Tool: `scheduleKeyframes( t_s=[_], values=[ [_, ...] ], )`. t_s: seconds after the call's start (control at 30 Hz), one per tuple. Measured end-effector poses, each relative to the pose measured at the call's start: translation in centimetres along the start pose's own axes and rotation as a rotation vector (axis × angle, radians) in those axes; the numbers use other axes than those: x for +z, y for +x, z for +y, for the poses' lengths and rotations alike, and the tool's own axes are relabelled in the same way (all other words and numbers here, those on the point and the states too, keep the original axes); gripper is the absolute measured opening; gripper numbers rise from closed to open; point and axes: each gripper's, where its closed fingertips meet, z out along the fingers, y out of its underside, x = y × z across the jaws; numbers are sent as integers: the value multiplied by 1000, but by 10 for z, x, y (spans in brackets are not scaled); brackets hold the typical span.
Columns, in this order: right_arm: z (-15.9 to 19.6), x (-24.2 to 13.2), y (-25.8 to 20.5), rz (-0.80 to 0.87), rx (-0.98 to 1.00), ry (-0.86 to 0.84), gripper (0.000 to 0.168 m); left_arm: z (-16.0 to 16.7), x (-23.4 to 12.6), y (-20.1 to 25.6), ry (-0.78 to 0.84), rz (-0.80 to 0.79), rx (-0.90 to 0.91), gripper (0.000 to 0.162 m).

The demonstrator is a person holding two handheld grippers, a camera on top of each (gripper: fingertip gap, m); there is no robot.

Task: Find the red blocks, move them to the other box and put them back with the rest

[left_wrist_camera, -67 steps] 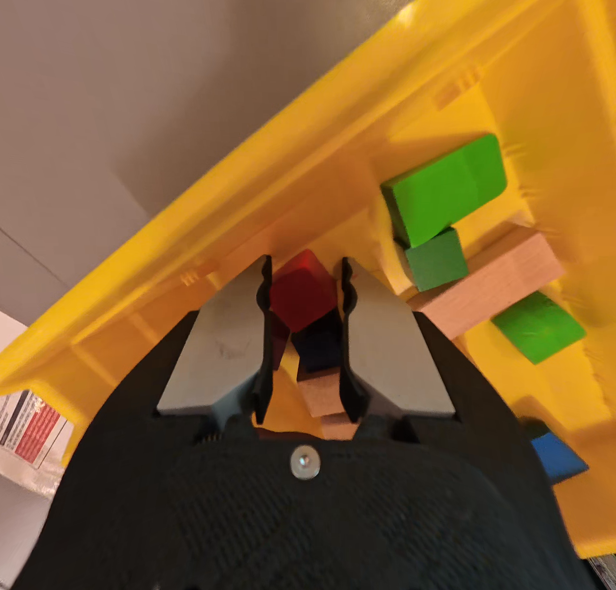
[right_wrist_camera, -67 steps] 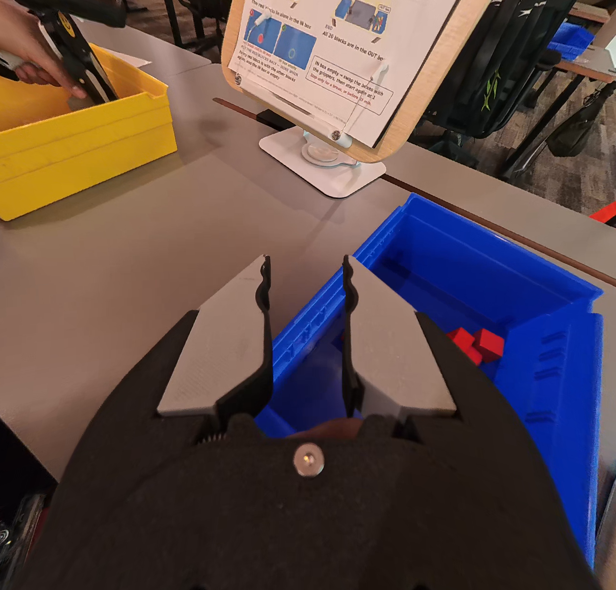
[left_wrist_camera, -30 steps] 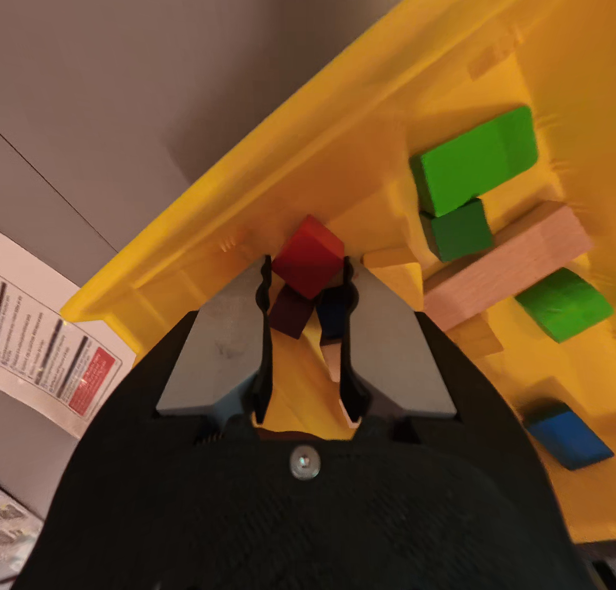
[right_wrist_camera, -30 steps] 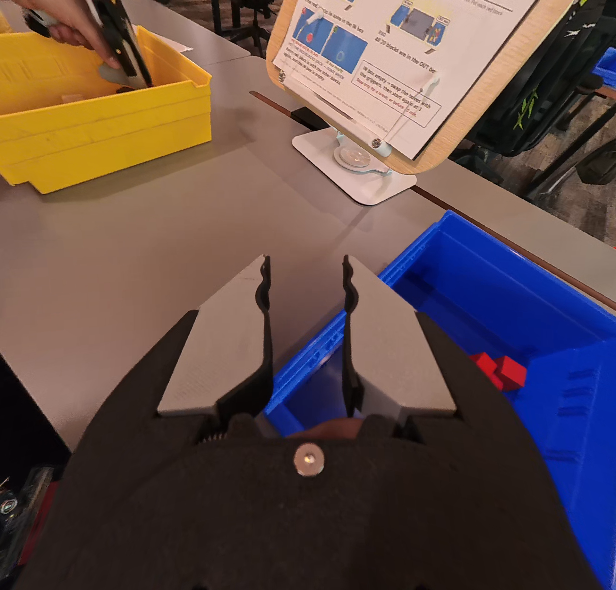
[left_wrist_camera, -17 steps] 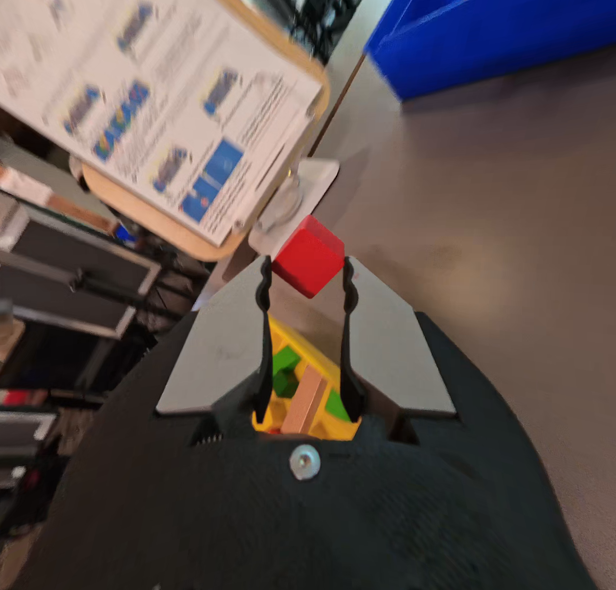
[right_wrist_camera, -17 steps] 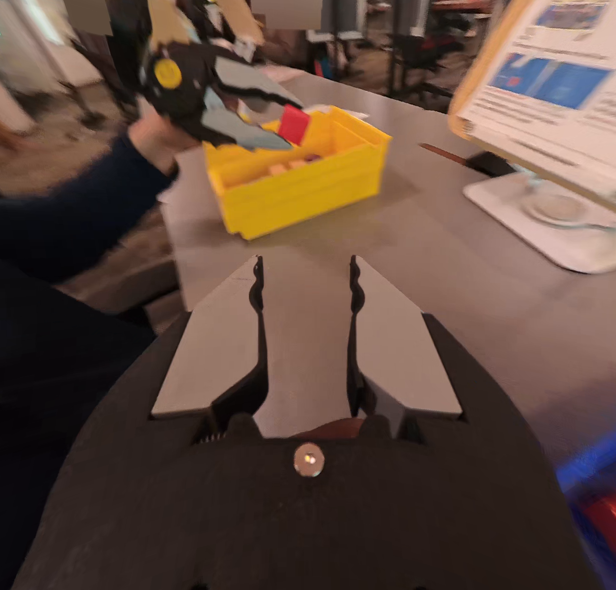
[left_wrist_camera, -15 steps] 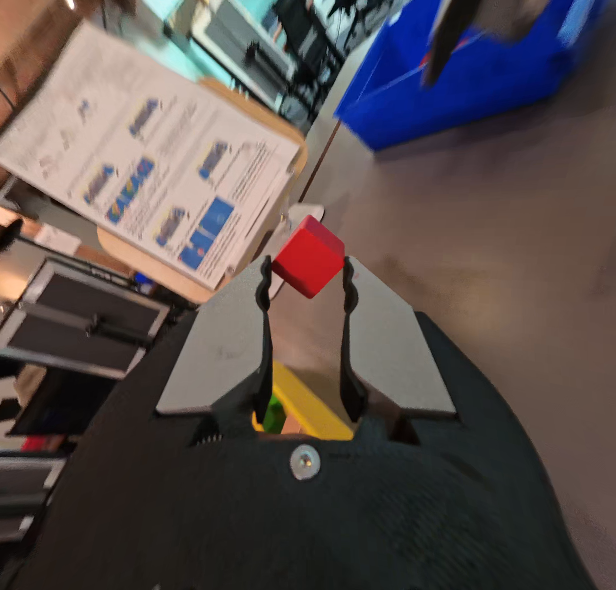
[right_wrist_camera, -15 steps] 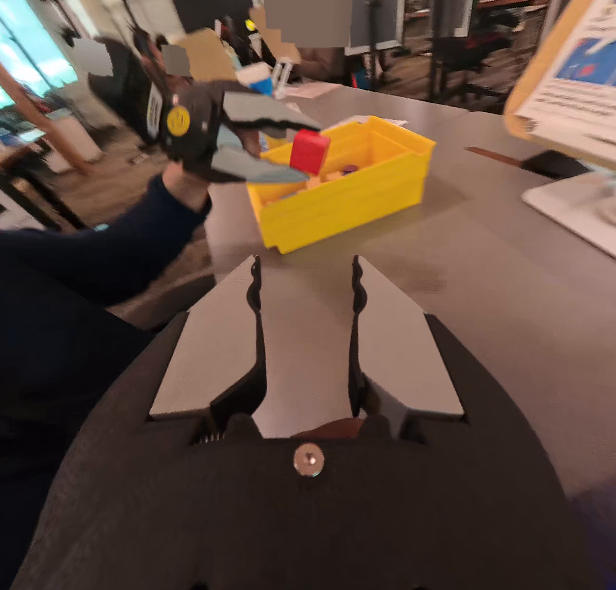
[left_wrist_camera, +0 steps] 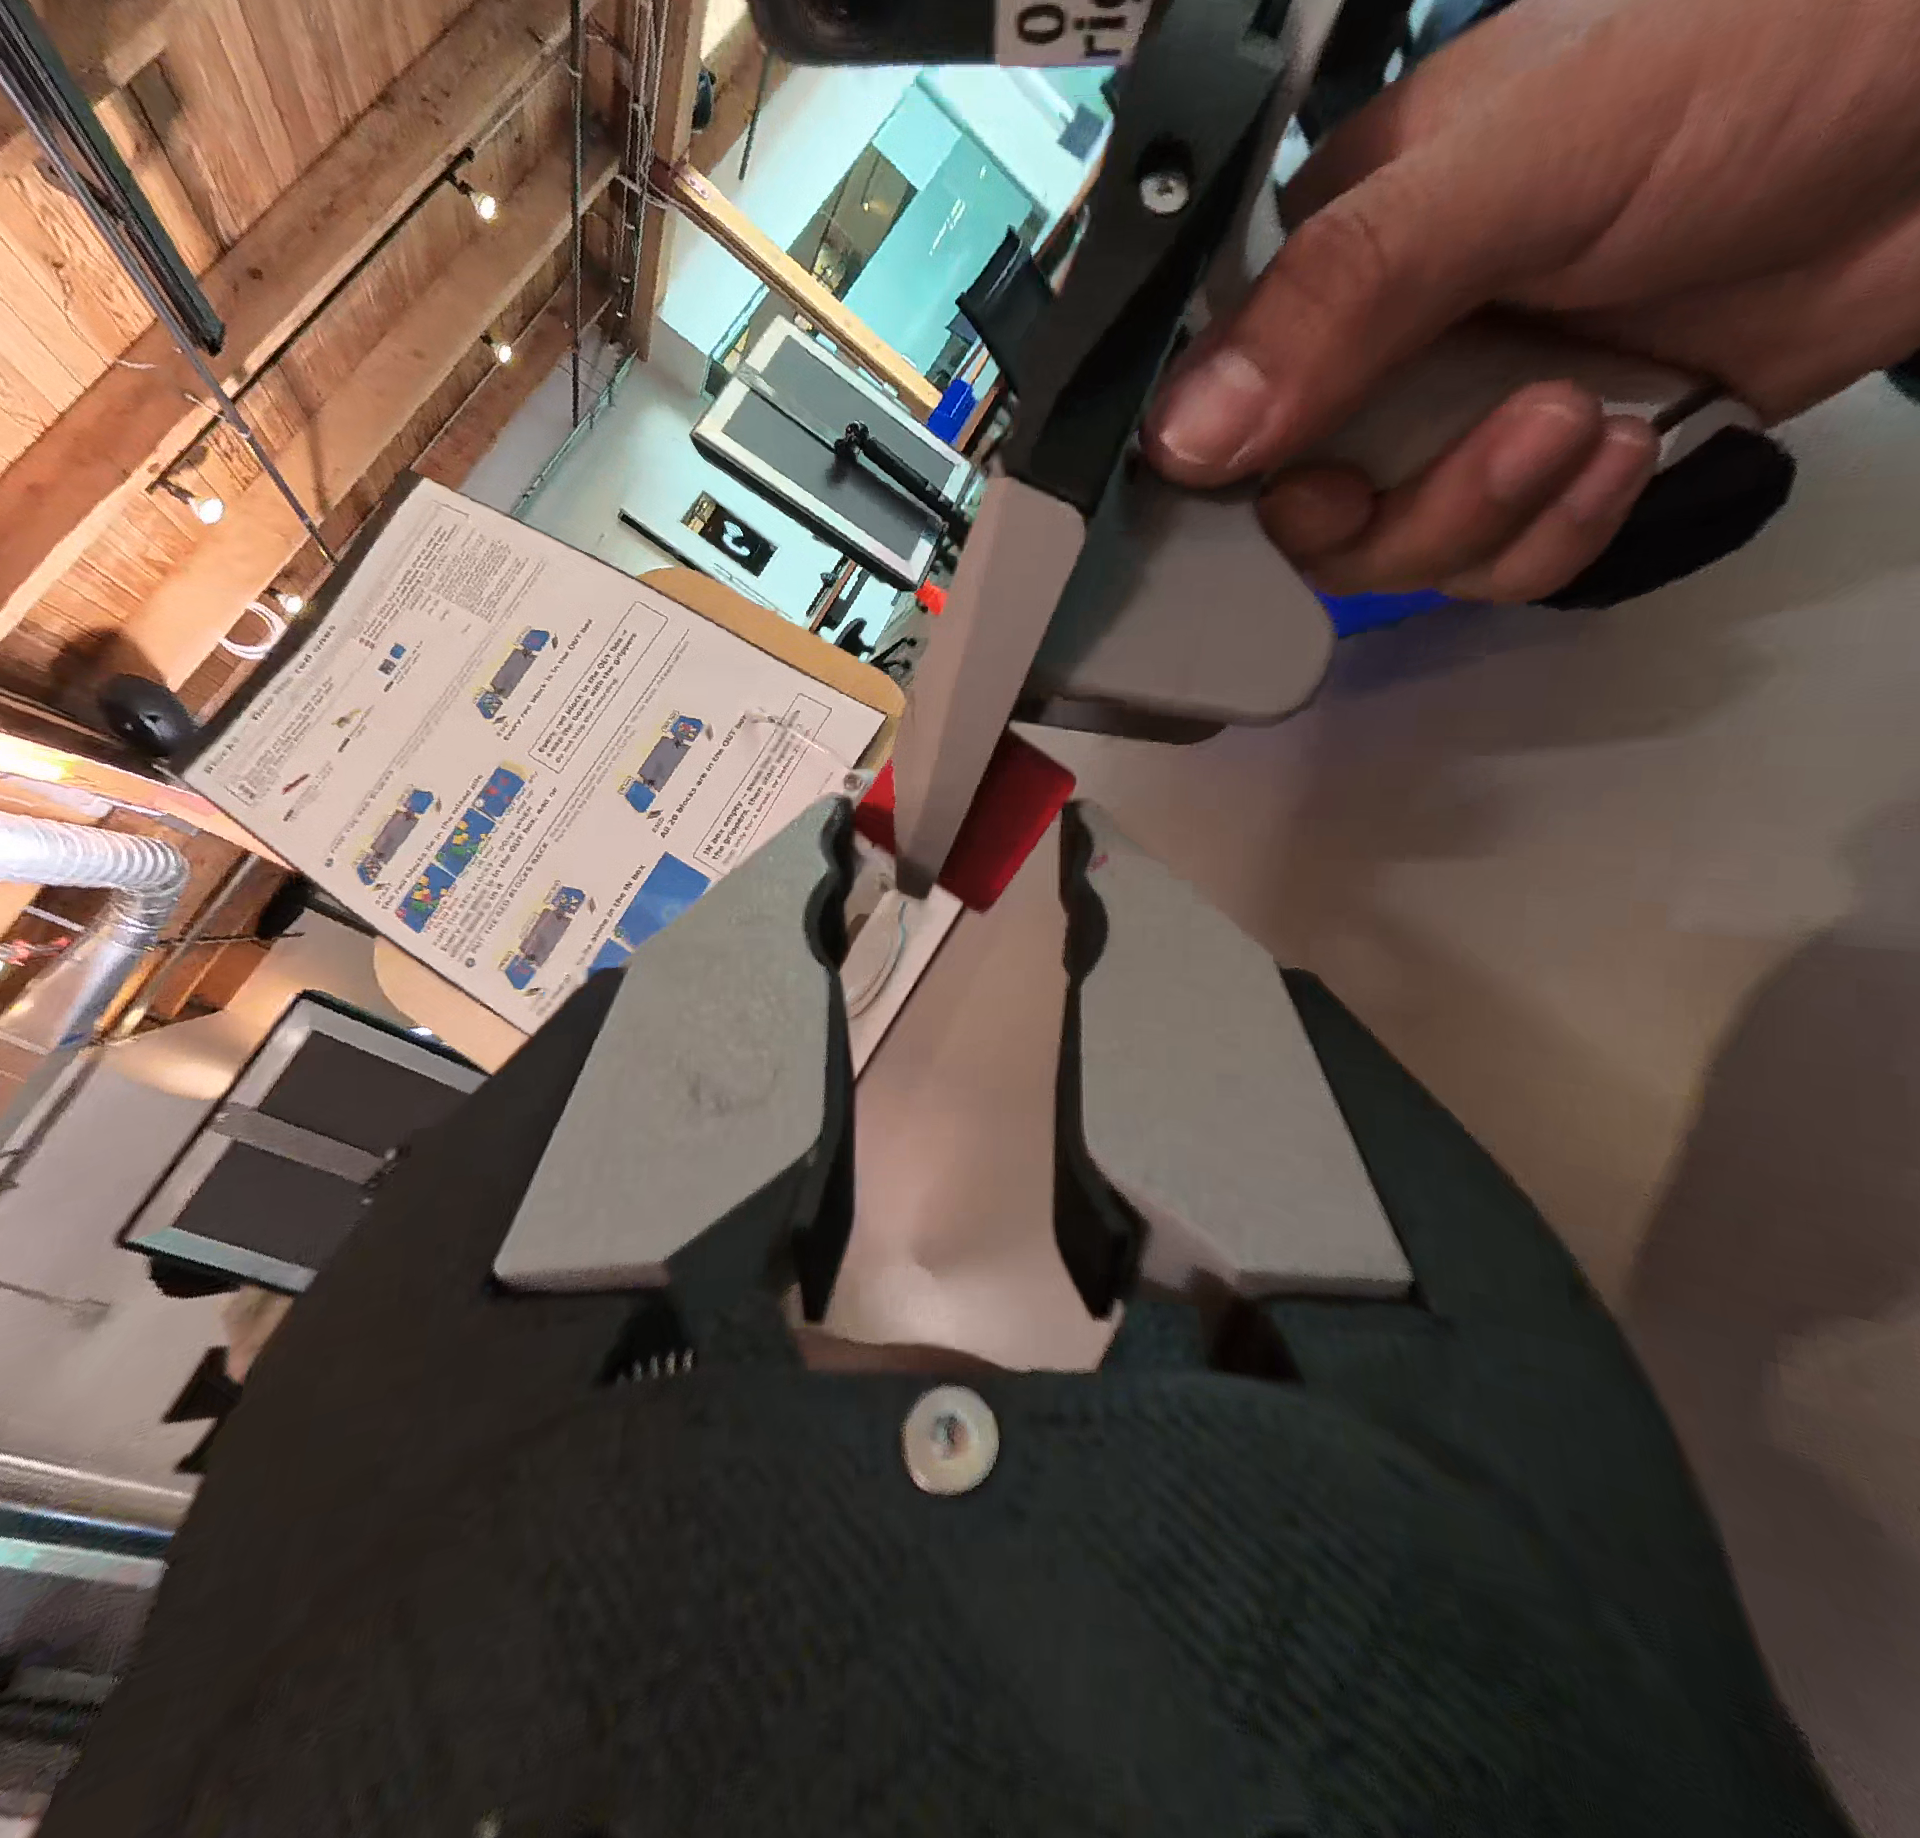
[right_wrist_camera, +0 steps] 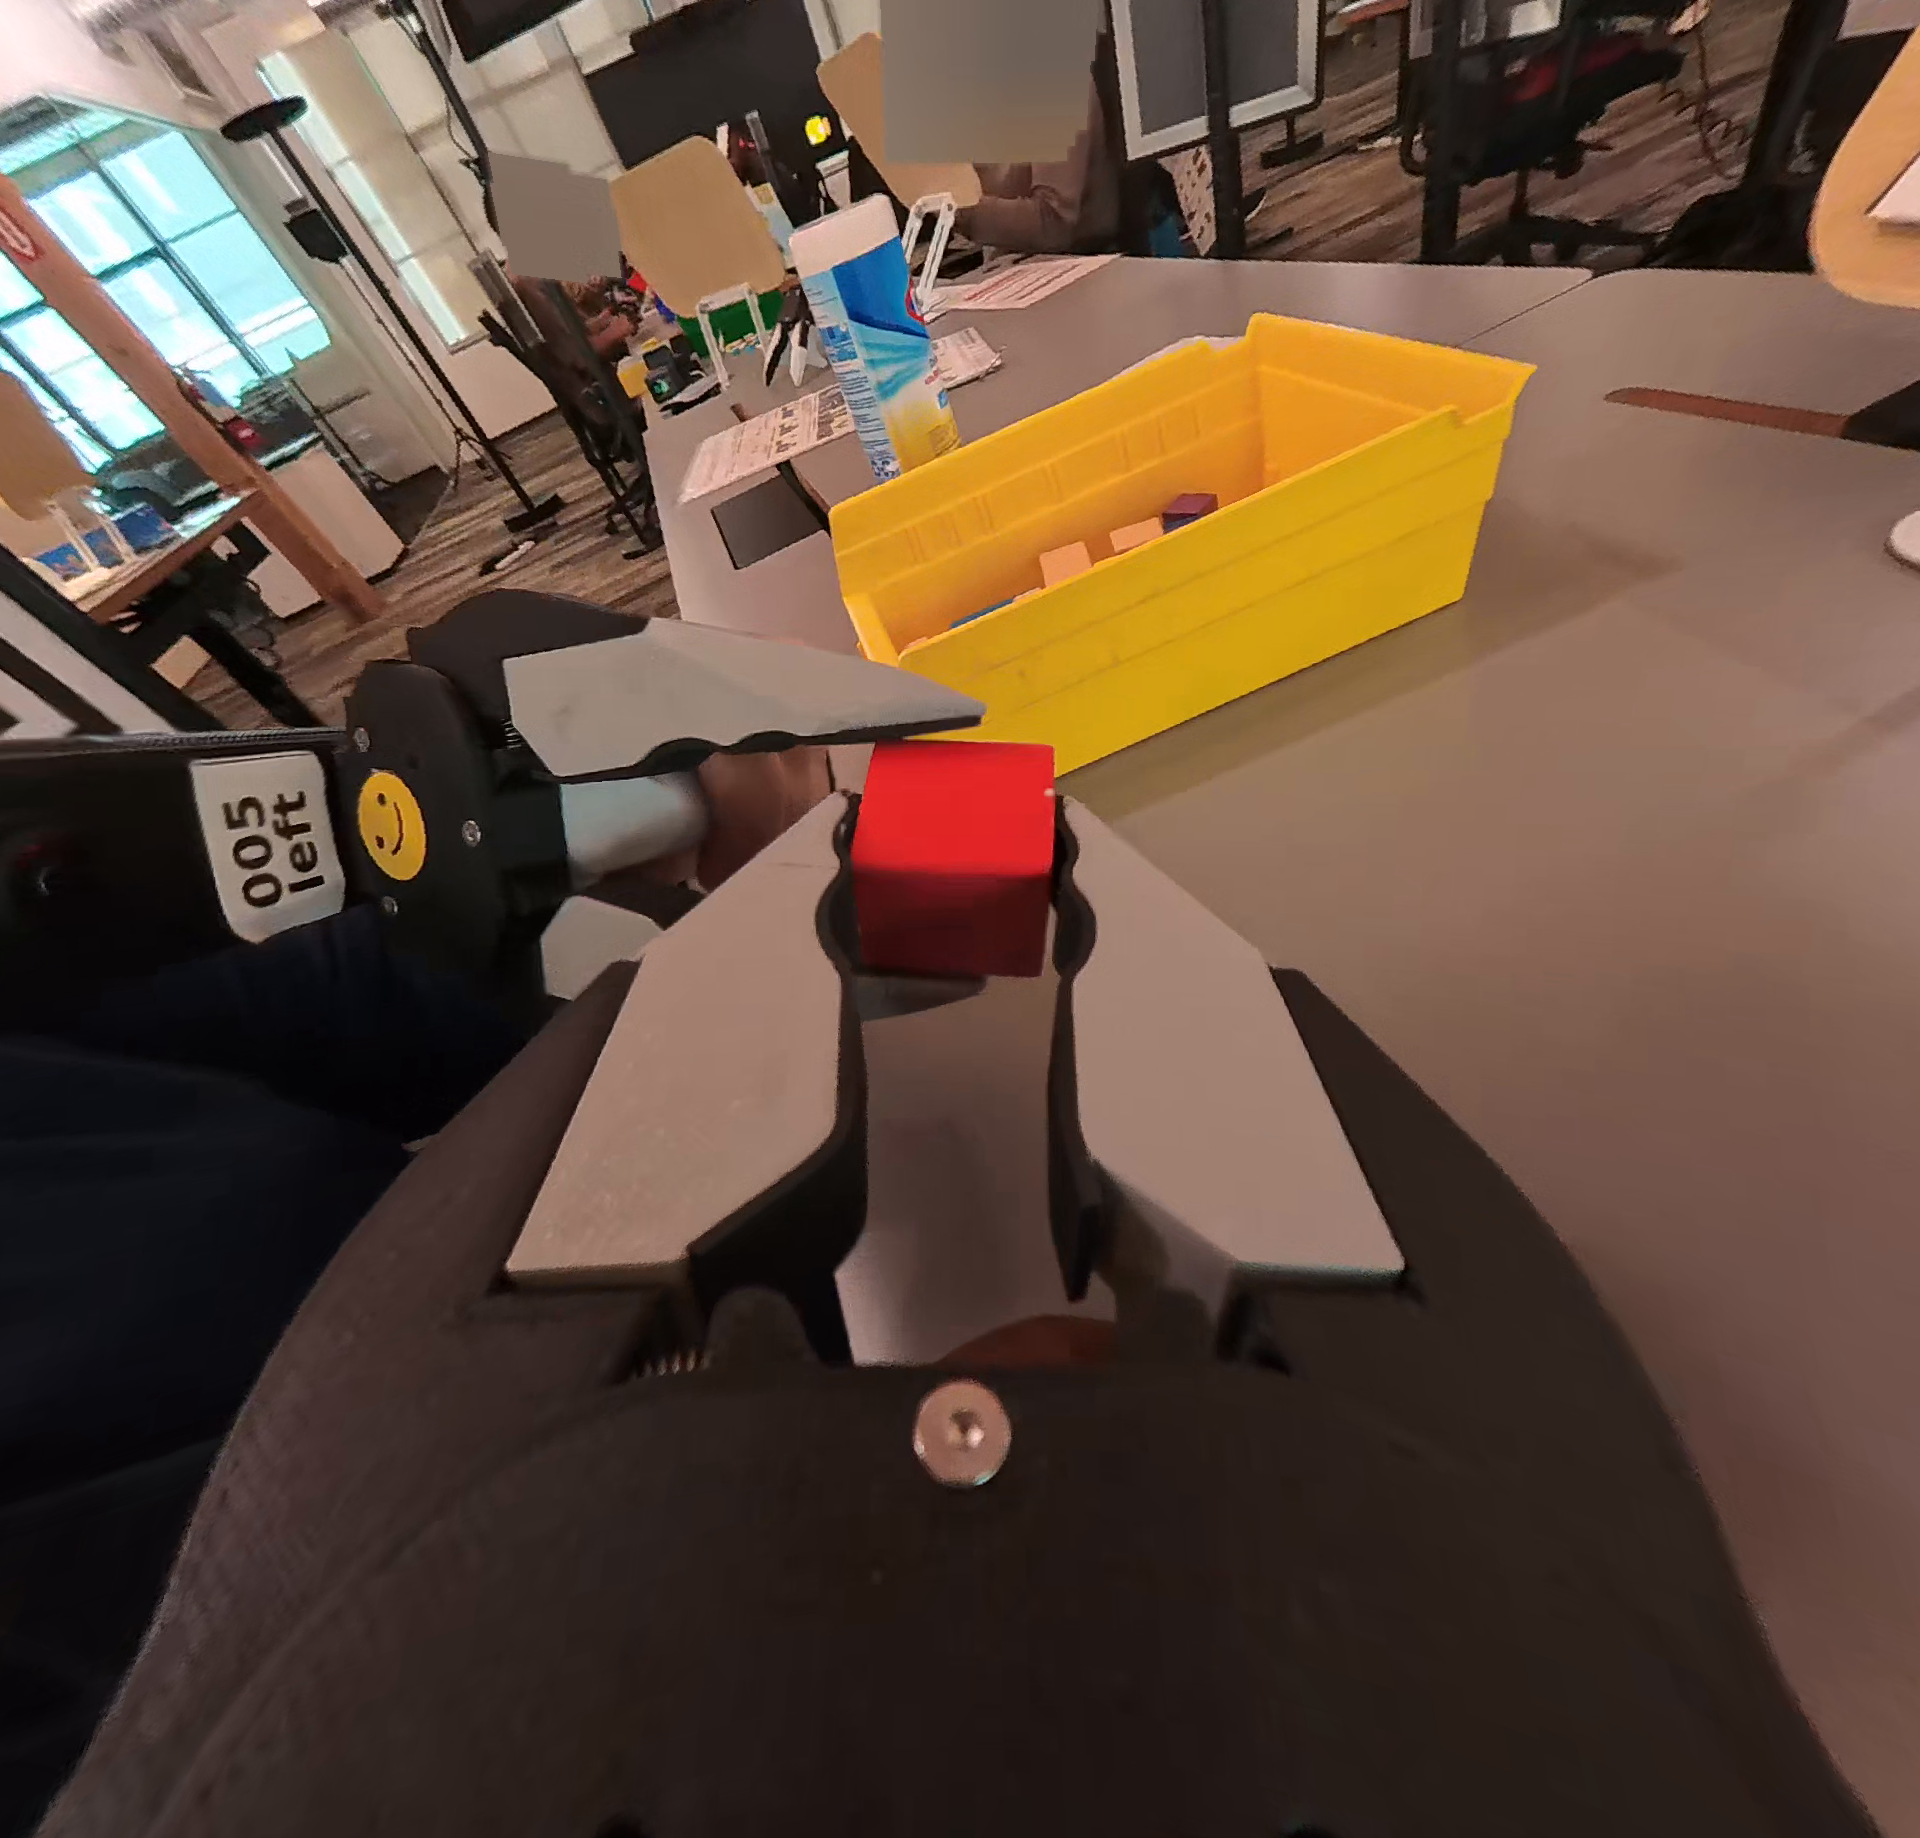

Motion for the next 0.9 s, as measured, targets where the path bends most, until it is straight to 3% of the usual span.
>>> scheduleKeyframes(
  t_s=[0.13,0.27,0.37,0.43,0.63,0.9],
  values=[
    [-22,-33,30,145,-53,56,32,-6,-9,-7,79,68,-200,29],
    [-45,-118,99,457,-83,107,32,13,-15,-28,48,81,-351,17],
    [-23,-190,165,765,-44,2,33,28,-17,-36,37,105,-451,14],
    [-3,-217,190,826,31,-57,33,38,-15,-40,12,107,-478,15],
    [43,-220,216,779,171,-194,34,57,-7,-36,-59,116,-506,18],
    [17,-210,195,780,62,-139,36,70,-11,-34,-133,134,-529,26]
  ],
)
